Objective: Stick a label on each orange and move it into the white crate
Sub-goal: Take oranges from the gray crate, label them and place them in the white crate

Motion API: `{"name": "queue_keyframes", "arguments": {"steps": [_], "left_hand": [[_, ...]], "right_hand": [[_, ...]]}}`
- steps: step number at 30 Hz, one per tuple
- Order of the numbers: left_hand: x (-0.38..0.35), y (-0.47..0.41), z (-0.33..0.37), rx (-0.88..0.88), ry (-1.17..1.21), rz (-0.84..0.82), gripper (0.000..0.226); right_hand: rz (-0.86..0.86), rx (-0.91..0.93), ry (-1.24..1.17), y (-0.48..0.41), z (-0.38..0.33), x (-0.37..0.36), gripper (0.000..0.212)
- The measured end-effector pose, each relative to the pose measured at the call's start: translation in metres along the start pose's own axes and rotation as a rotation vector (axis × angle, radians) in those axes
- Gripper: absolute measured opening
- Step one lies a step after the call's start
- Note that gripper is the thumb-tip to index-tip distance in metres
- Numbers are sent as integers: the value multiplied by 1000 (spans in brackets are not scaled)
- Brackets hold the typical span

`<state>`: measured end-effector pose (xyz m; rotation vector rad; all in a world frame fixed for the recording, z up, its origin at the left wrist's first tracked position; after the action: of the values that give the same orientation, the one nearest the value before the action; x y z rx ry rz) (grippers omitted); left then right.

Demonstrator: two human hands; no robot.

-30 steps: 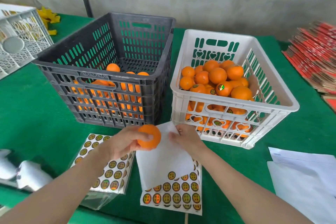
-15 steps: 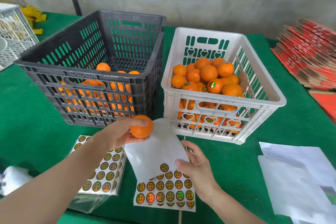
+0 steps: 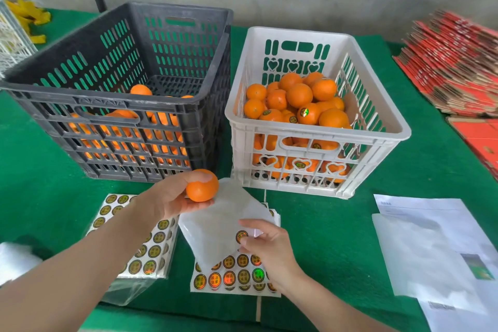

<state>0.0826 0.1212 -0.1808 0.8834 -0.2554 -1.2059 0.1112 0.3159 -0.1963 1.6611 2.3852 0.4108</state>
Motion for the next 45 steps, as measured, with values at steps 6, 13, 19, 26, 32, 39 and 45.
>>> {"name": "queue_keyframes", "arguments": {"steps": [6,13,19,26,32,39,45], "left_hand": [[-2,2,-2,27,-19,7,79],[-6,2,-5,58,-55,6,84],[-2,-2,-5,44,-98,15,78],[0,-5,-3,5,-196,-66,78],[-15,6,4,-182,-408,-218,63],[-40,23,-1,-112,81,-399,79],[-49,26,0,-53,204,-365,51]], "right_hand": [[-19,-12,33,-2,2,2,33],[-55,-15,28,-3,0,-1,25],[-110,0,-10,2,-9,-5,30],[-48,-85,-224,0,-14,25,14],[65,39,-272,-17,-59,37,24],[51,201,-18,-21,-97,3,23],[33,313,77,-21,-119,-11,26]]}}
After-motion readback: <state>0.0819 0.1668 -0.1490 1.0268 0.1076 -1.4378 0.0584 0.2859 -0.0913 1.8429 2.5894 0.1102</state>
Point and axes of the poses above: each hand's wrist, its own y-axis away from the middle knuckle, its own x-axis out of the back of the hand, z = x × y, the point moved 9 cm from there along -y, towards the middle knuckle, and after that the axes turned 3 degrees about y, right-handed, at the moved point
